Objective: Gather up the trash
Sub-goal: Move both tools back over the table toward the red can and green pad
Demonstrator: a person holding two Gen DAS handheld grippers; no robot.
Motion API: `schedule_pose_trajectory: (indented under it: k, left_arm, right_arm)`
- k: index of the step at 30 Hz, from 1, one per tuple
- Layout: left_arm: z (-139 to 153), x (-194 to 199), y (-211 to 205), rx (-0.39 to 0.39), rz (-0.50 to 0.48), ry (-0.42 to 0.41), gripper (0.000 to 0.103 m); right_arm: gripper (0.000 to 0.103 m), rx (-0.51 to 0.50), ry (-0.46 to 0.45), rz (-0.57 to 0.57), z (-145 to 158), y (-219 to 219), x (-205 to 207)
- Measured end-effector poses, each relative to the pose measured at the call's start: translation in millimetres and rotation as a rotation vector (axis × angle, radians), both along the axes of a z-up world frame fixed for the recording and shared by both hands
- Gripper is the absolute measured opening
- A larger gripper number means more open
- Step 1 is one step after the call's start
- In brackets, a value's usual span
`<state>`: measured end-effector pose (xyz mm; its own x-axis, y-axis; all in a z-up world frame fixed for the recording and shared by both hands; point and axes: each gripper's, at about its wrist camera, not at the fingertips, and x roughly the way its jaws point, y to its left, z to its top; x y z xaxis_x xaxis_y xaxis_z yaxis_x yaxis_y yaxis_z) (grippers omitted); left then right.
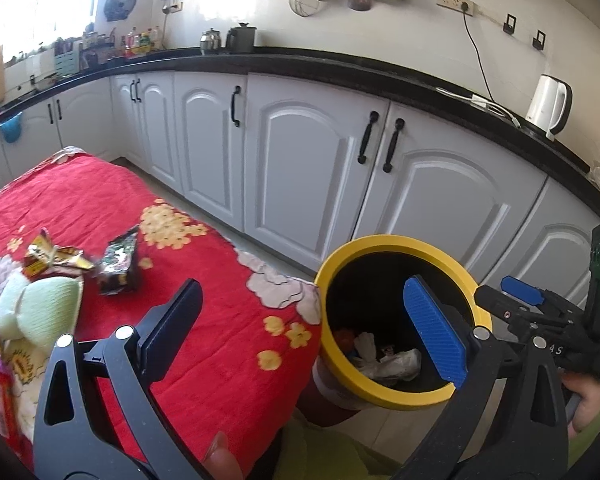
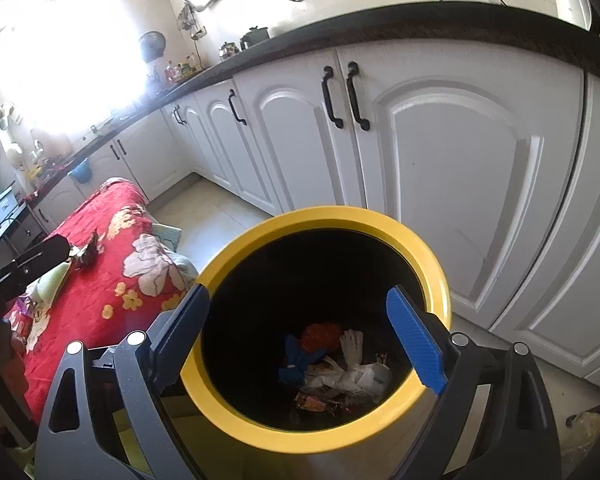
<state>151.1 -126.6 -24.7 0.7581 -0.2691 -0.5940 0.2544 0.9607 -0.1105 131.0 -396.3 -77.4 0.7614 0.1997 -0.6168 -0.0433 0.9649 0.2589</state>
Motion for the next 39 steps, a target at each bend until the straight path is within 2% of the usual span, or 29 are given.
schedule_pose_trajectory:
  k: [22, 39]
  left_arm:
    - [24.7, -29.6, 64.0, -0.006, 0.134, -0.095, 0.093]
    - [38.9, -51.3, 124.7, -0.031, 0.274, -0.138, 0.093]
  right_arm:
    - [0.09, -0.025, -0.111, 0.115, 40.9, 53.0, -12.2]
    - [0.092, -0.055, -0.148, 0.244, 61.3, 107.3, -18.2]
